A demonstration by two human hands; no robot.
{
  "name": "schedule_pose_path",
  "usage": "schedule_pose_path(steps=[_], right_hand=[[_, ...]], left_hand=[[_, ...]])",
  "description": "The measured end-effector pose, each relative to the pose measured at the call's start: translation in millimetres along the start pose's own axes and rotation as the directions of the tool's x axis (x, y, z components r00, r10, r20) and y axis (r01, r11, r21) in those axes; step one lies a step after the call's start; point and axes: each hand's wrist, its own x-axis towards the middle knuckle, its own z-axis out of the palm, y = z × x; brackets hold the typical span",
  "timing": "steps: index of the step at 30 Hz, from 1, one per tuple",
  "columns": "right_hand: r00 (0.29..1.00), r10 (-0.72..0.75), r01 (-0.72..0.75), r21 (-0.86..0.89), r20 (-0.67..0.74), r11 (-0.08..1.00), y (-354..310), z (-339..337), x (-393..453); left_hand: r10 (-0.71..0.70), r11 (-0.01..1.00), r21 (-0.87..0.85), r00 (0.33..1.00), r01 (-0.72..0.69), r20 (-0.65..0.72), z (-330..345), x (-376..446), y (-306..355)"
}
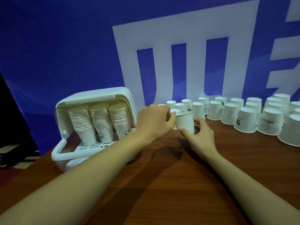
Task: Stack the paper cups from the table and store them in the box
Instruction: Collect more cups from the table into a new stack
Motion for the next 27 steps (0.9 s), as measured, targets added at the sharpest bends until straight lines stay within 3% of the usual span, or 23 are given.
schedule_pose_path(steps=[4,11,16,21,24,27], right_hand=[[0.987,0.113,-0.114,0.000,-0.113,0.993,14.5,-21.4,15.1],[0.974,0.179,-0.173,0.054,-0.141,0.983,29.6,-25.9,28.7],[0.971,0.174,-0.163,0.075,-0.164,0.984,29.1,-28.0,29.8],[0.967,0.185,-0.165,0.125,-0.175,0.978,25.5,-30.3,26.6],[0.971,0.182,-0.162,0.129,-0.158,0.978,22.5,-29.1,23.9],[0.972,0.185,-0.165,0.137,-0.147,0.977,21.3,-27.7,21.6]], left_hand=[[-0.023,0.999,0.051,0.953,0.008,0.301,56.0,37.7,4.7],[0.065,0.976,0.150,0.871,-0.156,0.487,115.9,85.7,-19.5],[0.055,0.929,0.301,0.885,-0.215,0.462,117.7,85.2,-25.0],[0.063,0.940,0.285,0.916,-0.187,0.396,90.2,70.4,-23.1],[-0.044,0.988,0.156,0.960,0.000,0.276,75.8,48.8,-21.0],[-0.159,0.987,0.024,0.937,0.159,0.310,74.0,21.1,-17.4]])
